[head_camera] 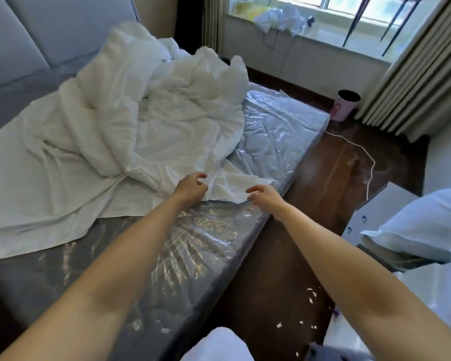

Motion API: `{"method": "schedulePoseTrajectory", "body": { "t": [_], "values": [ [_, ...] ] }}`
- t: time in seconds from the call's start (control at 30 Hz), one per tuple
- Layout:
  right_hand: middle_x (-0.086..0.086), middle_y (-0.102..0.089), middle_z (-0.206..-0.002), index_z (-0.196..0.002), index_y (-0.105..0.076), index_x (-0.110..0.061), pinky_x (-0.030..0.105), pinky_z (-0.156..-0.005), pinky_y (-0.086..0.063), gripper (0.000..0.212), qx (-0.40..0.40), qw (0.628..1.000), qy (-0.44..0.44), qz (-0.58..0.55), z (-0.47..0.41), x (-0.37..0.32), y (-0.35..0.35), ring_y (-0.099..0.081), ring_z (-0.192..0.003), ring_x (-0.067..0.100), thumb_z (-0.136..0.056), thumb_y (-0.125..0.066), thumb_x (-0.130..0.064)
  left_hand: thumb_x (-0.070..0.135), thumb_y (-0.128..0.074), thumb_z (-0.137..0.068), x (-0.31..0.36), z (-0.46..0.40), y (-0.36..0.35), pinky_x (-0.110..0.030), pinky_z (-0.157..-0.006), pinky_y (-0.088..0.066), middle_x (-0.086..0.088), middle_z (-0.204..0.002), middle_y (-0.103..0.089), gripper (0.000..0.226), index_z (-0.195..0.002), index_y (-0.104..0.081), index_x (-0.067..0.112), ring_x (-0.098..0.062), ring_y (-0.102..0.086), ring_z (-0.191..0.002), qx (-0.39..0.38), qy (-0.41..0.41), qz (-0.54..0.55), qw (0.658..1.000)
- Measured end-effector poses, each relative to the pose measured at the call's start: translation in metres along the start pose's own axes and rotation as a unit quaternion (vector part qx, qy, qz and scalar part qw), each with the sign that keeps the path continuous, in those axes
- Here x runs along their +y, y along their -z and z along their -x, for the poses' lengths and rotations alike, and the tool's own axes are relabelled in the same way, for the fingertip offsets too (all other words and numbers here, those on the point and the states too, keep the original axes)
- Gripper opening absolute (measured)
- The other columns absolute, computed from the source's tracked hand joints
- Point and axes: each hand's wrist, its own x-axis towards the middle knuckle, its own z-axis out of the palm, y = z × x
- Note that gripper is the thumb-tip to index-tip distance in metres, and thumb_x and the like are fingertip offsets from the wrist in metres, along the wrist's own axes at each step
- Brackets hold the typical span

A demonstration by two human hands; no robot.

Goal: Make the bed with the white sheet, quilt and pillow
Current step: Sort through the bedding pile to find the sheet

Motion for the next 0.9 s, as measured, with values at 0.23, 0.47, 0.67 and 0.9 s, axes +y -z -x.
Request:
{"method": "schedulePoseTrajectory", "body": {
  "t": [0.23,0.47,0.67,0.9],
  "values": [
    [0.009,-0.064,-0.112,-0.117,-0.064,-0.011,0.031,-0.089,-0.046,0.031,-0.046,0.984,0.089,0.149,-0.147,-0.067,0.015,-0.056,-0.098,0.020,-0.091,-0.048,-0.007,0.018,-0.049,-0.092,-0.010,-0.134,0.004,-0.031,-0.094,-0.040,-0.011,-0.128,-0.054,0.044,-0.136,-0.046,0.016,-0.028,-0.052,-0.116,0.077,0.071,0.087,0.991],
    [0.006,-0.062,-0.125,-0.122,-0.062,-0.014,0.033,-0.098,-0.042,0.040,-0.103,0.910,0.138,0.377,-0.279,-0.096,0.037,-0.056,-0.115,0.027,-0.088,-0.043,-0.007,0.022,-0.055,-0.092,-0.026,-0.232,0.000,-0.035,-0.095,-0.043,-0.010,-0.137,-0.049,0.048,-0.138,-0.043,0.018,-0.028,-0.050,-0.121,0.095,0.237,0.217,0.942],
    [0.005,-0.059,-0.126,-0.125,-0.056,-0.021,0.033,-0.095,-0.045,0.037,-0.196,0.832,0.196,0.480,-0.381,-0.121,0.033,-0.055,-0.113,0.025,-0.090,-0.050,-0.015,0.025,-0.056,-0.090,-0.027,-0.293,0.009,-0.036,-0.104,-0.040,-0.009,-0.140,-0.046,0.055,-0.141,-0.038,0.018,-0.027,-0.047,-0.125,0.120,0.291,0.208,0.926],
    [0.004,-0.046,-0.138,-0.134,-0.049,-0.021,0.034,-0.098,-0.041,0.045,-0.280,0.725,0.296,0.554,-0.506,-0.112,-0.014,-0.045,-0.125,0.024,-0.091,-0.047,-0.011,0.030,-0.058,-0.092,-0.060,-0.384,-0.032,-0.033,-0.103,-0.036,-0.010,-0.145,-0.041,0.057,-0.143,-0.036,0.018,-0.026,-0.044,-0.129,0.184,0.379,0.267,0.867]
  ]
}}
